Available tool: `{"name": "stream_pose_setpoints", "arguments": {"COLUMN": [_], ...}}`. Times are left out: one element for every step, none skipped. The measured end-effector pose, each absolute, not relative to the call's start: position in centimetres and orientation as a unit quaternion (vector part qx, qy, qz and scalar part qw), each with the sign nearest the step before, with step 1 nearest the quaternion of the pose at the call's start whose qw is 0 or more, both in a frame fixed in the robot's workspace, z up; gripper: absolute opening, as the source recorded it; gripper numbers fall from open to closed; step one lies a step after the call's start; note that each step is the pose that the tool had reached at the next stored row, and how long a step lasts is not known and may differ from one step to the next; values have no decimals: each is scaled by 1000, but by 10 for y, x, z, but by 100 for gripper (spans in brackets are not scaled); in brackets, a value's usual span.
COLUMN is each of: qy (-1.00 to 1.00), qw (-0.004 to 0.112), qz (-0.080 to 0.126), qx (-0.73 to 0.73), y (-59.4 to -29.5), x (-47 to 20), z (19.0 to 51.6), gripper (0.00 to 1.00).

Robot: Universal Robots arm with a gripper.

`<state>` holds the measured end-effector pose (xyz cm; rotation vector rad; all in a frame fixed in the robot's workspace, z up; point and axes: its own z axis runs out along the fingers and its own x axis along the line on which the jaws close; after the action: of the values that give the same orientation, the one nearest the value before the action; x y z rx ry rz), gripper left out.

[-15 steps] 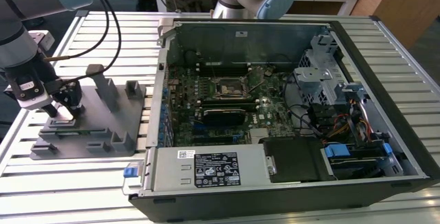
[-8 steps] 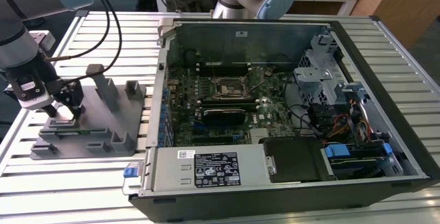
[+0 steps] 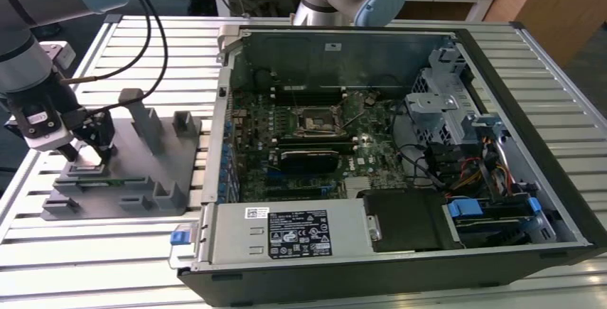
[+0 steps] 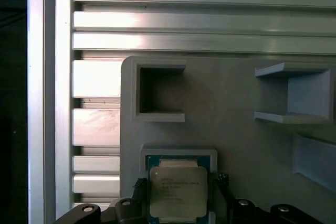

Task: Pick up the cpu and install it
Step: 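Pick up the cpu and move it towards the insertion slot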

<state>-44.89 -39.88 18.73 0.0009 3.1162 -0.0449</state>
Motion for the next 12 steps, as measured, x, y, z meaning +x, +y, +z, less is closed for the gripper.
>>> {"name": "stream_pose_setpoints", "arguments": {"qy": [1000,1000,1000,1000,1000,1000,1000,1000,1000,1000,1000,1000], "qw": [13,13,13,13,13,13,13,13,13,13,13,13], "qz": [-15,-15,-15,-15,-15,-15,-15,-15,-15,-15,-15,-15], "qx": [0,0,0,0,0,0,0,0,0,0,0,0], "y": [-399,-399,-399,-399,-399,-399,-399,-399,-399,-399,-399,-399], "x": [-449,-449,-450,-450,-450,-450,-450,-450,-450,-450,-450,-450], "z": [187,187,187,187,187,187,187,186,186,186,186,186], "gripper": [60,60,60,60,60,60,60,60,60,58,53,53]}}
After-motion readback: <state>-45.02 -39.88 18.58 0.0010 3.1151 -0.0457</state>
